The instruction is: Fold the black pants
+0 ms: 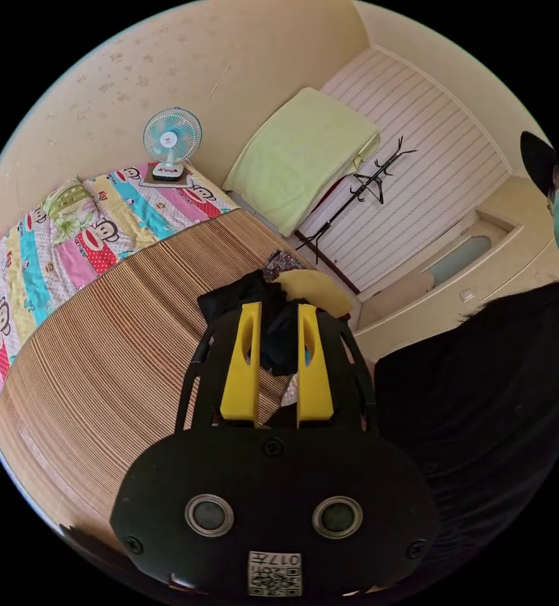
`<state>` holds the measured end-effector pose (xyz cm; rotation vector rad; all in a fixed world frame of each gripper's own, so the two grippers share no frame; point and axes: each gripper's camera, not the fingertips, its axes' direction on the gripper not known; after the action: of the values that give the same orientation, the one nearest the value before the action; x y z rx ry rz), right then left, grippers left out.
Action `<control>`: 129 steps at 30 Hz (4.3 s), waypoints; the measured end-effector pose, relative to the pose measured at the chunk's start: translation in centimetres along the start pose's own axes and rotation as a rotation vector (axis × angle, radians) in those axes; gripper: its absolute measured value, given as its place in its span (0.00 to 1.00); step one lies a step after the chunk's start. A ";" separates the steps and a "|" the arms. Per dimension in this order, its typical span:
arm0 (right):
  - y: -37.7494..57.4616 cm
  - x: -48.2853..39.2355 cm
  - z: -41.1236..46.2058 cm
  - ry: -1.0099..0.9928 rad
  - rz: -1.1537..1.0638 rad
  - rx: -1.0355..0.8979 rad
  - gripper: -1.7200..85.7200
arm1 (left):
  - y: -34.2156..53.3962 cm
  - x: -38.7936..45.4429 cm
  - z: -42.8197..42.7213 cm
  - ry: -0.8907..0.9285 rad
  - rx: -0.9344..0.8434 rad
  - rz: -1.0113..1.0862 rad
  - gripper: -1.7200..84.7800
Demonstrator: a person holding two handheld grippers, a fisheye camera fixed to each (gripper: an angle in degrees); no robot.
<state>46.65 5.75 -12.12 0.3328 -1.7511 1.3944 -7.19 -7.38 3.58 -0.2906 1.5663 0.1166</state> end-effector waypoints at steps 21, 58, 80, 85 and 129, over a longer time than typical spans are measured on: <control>23.7 -46.3 23.2 -0.351 -1.156 -0.560 0.05 | 0.6 16.1 -6.5 -0.266 0.550 0.067 0.07; 53.5 -60.1 23.8 0.076 -1.408 0.306 0.07 | 0.9 38.5 -58.8 -0.166 1.248 0.234 0.07; 21.9 4.6 72.3 0.926 -0.662 -0.899 0.10 | -2.1 -22.5 -54.5 -0.540 0.201 -0.966 0.11; 27.2 18.4 63.6 1.040 -0.502 -1.137 0.10 | 7.1 -24.6 -47.0 -0.430 -0.108 -0.996 0.11; -4.4 34.8 10.6 0.891 -0.355 -1.179 0.12 | -3.4 -2.9 -54.5 0.006 -0.306 -0.769 0.06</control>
<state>23.84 4.82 16.57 -0.5311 -1.3370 0.0336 -58.97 -24.27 7.98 -1.1095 1.3449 -0.2482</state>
